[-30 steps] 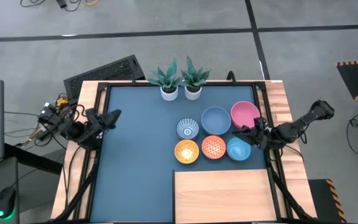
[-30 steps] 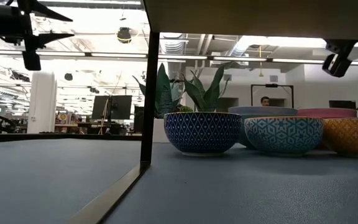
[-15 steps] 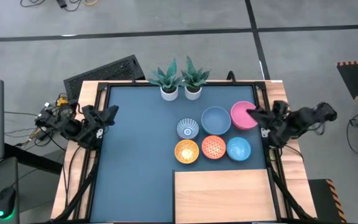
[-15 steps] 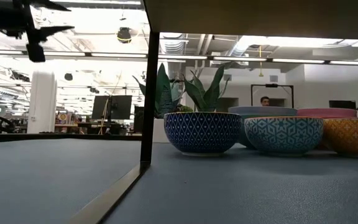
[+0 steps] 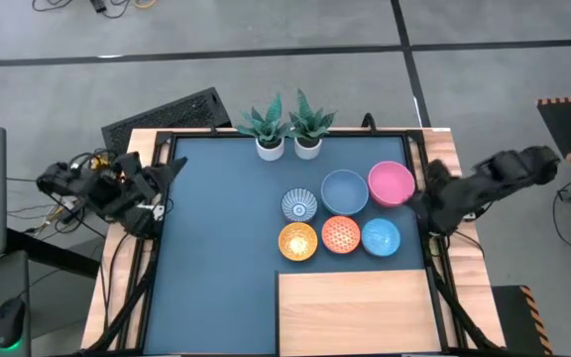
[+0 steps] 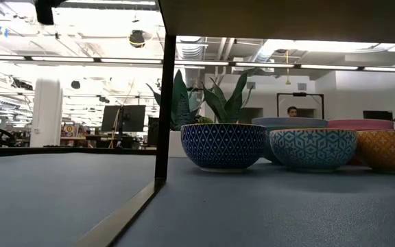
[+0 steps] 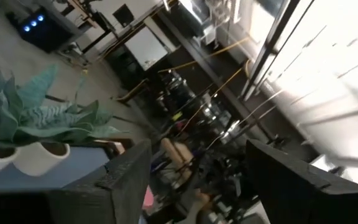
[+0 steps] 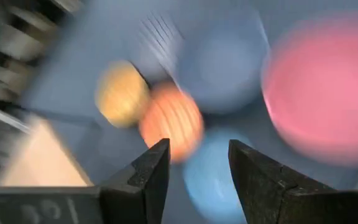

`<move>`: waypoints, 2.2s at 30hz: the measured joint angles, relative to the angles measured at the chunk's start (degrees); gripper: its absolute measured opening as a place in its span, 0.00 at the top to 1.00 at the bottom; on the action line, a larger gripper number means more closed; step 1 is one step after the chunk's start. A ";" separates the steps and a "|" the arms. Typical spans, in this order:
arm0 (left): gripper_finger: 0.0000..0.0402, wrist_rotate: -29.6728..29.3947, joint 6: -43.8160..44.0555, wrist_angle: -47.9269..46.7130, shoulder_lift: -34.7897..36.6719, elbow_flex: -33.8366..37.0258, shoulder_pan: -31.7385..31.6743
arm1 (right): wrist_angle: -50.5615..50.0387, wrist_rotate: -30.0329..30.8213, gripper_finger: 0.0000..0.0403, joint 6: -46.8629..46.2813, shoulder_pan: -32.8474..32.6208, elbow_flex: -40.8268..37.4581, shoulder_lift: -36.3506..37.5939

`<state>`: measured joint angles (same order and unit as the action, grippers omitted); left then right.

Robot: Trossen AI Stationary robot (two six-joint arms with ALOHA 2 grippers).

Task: Place and stack bowls onto a shelf
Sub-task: Put the light blue patterned bowl on the shelf

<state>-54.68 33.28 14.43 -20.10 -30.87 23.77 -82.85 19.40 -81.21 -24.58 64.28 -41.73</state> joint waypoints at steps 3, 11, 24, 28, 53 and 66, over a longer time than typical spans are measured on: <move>0.38 -0.64 -0.60 -2.07 -1.77 -2.81 0.00 | -4.86 -7.00 0.51 -6.70 -0.02 -0.01 -5.39; 0.38 -1.40 -4.12 -2.27 -2.77 -4.18 -0.04 | -2.61 -9.31 0.37 -7.41 1.41 0.01 -15.71; 0.38 -0.59 -1.06 -5.18 -2.77 -4.18 -0.04 | 4.40 -14.34 0.34 -2.33 8.25 -8.89 -21.32; 0.38 -0.59 -0.86 -5.63 -2.75 -4.18 -0.04 | 6.40 -16.07 0.34 -0.56 10.22 -15.79 -17.95; 0.38 -1.92 0.59 -8.37 -2.75 -4.18 -0.04 | 14.39 -16.53 0.34 9.14 15.32 -24.05 -25.00; 0.38 -2.16 0.42 -9.13 -2.75 -4.18 -0.04 | 21.48 -17.14 0.41 12.26 15.78 -24.03 -31.10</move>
<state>-56.84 33.69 5.30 -22.85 -35.05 23.73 -61.36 2.26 -68.95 -8.80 40.25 -72.84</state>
